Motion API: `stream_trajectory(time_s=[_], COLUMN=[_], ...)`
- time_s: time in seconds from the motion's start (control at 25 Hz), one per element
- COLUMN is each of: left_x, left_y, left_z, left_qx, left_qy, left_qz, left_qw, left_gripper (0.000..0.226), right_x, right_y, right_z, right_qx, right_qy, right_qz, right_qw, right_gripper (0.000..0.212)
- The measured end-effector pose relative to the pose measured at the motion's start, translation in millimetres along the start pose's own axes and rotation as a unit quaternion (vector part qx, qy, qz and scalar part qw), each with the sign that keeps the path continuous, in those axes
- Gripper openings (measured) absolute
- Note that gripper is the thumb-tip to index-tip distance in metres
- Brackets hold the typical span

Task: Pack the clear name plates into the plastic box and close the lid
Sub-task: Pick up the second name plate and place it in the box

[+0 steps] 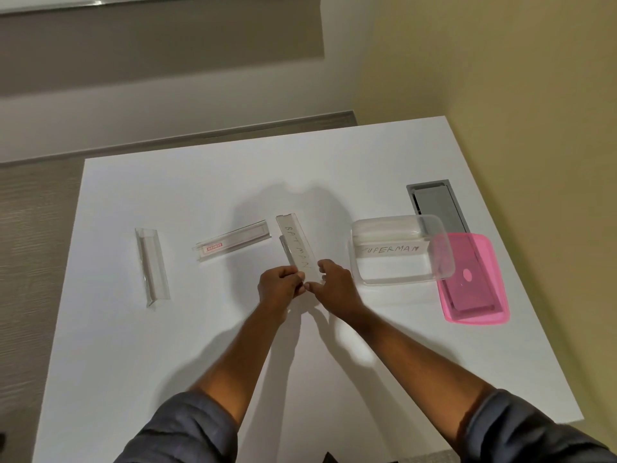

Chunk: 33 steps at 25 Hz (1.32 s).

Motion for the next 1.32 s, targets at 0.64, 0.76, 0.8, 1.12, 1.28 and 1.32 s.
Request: stream_trajectory(time_s=[0.64, 0.76, 0.8, 1.12, 1.28, 1.32], left_x=[20.8, 14.3, 10.8, 4.4, 7.1, 7.6], left_y=[-14.1, -28.8, -35.1, -43.5, -28.1, -23.2], left_z=[35.4, 58.7, 64.8, 99.7, 109.1, 111.4], left_qx=[0.050, 0.064, 0.076, 0.000, -0.141, -0.183], left_qy=[0.051, 0.065, 0.065, 0.106, 0.144, 0.154], left_qz=[-0.085, -0.072, -0.066, -0.129, -0.246, -0.269], left_qw=[0.994, 0.993, 0.993, 0.986, 0.948, 0.933], left_gripper=[0.007, 0.010, 0.011, 0.045, 0.060, 0.060], right_x=[22.2, 30.6, 33.1, 51.8, 57.2, 58.6], right_y=[-43.2, -53.4, -55.6, -98.0, -132.5, -140.1], right_z=[-4.8, 2.6, 5.3, 29.9, 43.3, 45.9], right_qx=[0.010, 0.033, 0.044, 0.100, 0.075, 0.070], right_qy=[-0.032, -0.031, -0.032, -0.038, -0.024, -0.024], right_qz=[-0.077, -0.090, -0.091, -0.114, -0.122, -0.129], right_qw=[0.996, 0.995, 0.994, 0.988, 0.989, 0.989], right_gripper=[0.051, 0.055, 0.056, 0.055, 0.052, 0.054])
Point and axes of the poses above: each hand's wrist, its own x-axis away from the middle knuckle, its own y-axis out of the palm, z = x × y, the point moved 5 cm from there along -x, towards the middle knuckle, and after that the axes turned 7 degrees about y, right-handed, at the moved point
